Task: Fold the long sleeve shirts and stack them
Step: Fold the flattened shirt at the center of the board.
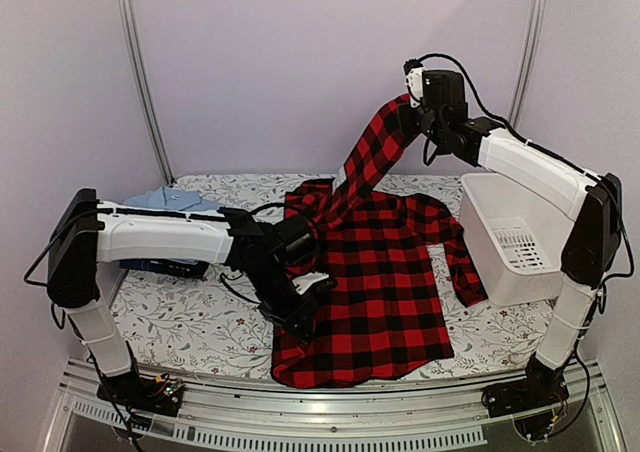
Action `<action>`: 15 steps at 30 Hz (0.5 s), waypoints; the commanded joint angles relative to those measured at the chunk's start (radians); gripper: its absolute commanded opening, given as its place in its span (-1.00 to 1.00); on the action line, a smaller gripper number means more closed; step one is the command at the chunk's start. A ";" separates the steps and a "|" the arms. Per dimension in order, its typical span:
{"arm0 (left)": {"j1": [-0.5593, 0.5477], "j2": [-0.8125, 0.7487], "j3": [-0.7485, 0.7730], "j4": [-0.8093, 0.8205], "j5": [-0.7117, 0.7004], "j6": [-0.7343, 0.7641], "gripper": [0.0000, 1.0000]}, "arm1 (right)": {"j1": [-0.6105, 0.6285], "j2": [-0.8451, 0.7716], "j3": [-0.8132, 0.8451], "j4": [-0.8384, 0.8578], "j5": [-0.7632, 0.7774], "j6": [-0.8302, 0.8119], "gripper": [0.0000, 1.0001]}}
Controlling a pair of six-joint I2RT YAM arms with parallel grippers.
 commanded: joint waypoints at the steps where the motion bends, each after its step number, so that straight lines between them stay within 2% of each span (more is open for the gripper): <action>1: -0.020 0.031 0.017 0.035 0.040 0.014 -1.00 | -0.004 -0.056 -0.011 0.006 -0.026 0.031 -1.00; 6: -0.022 0.057 0.015 0.059 0.057 0.017 -0.98 | -0.004 -0.063 -0.016 -0.025 -0.071 0.061 -1.00; 10: -0.022 0.082 0.017 0.076 0.076 0.027 -0.85 | -0.004 -0.070 -0.035 -0.052 -0.119 0.089 -1.00; 12: -0.022 0.089 0.014 0.085 0.089 0.035 -0.71 | -0.004 -0.079 -0.056 -0.063 -0.152 0.103 -1.00; 15: -0.021 0.079 0.015 0.091 0.091 0.048 -0.36 | -0.004 -0.102 -0.094 -0.081 -0.215 0.113 -1.00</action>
